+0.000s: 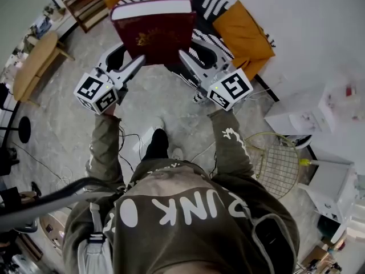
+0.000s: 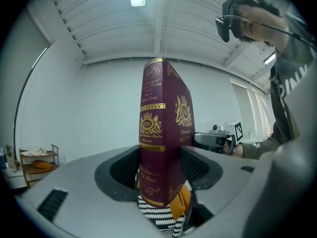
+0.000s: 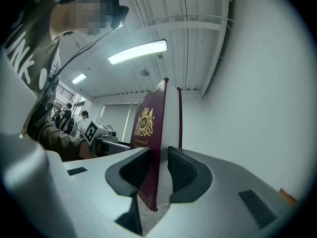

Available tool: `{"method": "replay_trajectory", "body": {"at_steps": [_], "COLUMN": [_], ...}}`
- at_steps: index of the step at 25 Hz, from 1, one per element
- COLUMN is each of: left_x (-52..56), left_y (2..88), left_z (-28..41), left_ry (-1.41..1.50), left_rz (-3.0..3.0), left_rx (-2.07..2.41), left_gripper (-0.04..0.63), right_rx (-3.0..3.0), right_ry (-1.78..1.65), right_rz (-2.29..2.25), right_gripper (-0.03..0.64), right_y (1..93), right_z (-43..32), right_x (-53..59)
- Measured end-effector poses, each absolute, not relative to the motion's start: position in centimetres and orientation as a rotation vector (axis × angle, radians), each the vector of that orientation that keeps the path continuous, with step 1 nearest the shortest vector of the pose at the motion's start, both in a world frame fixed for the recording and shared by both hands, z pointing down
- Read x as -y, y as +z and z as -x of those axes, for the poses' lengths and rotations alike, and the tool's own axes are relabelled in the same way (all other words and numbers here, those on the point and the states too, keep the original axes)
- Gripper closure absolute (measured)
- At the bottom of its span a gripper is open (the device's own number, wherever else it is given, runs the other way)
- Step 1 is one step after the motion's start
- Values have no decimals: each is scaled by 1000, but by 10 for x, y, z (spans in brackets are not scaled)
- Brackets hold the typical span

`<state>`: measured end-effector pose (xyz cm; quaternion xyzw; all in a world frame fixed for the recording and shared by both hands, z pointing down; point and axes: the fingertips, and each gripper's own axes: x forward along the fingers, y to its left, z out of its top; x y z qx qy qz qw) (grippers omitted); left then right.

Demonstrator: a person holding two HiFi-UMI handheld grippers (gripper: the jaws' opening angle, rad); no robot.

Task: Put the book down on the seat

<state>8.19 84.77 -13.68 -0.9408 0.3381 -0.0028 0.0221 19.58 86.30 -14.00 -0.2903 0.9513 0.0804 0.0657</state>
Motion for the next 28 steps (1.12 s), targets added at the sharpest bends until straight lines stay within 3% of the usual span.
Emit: {"method": "replay_trajectory", "body": {"at_steps": [28], "left_x": [-584], "left_y": [-128], "left_z": [21], "left_ry": [56], "left_rz": [2968], "left_rx": [-973], "left_gripper": [345], "right_rx": [-2894], "right_ry": [255], "right_rz": [960], "right_gripper": [497], "right_y": [-139], "right_z": [-93], "right_x": [-606]}}
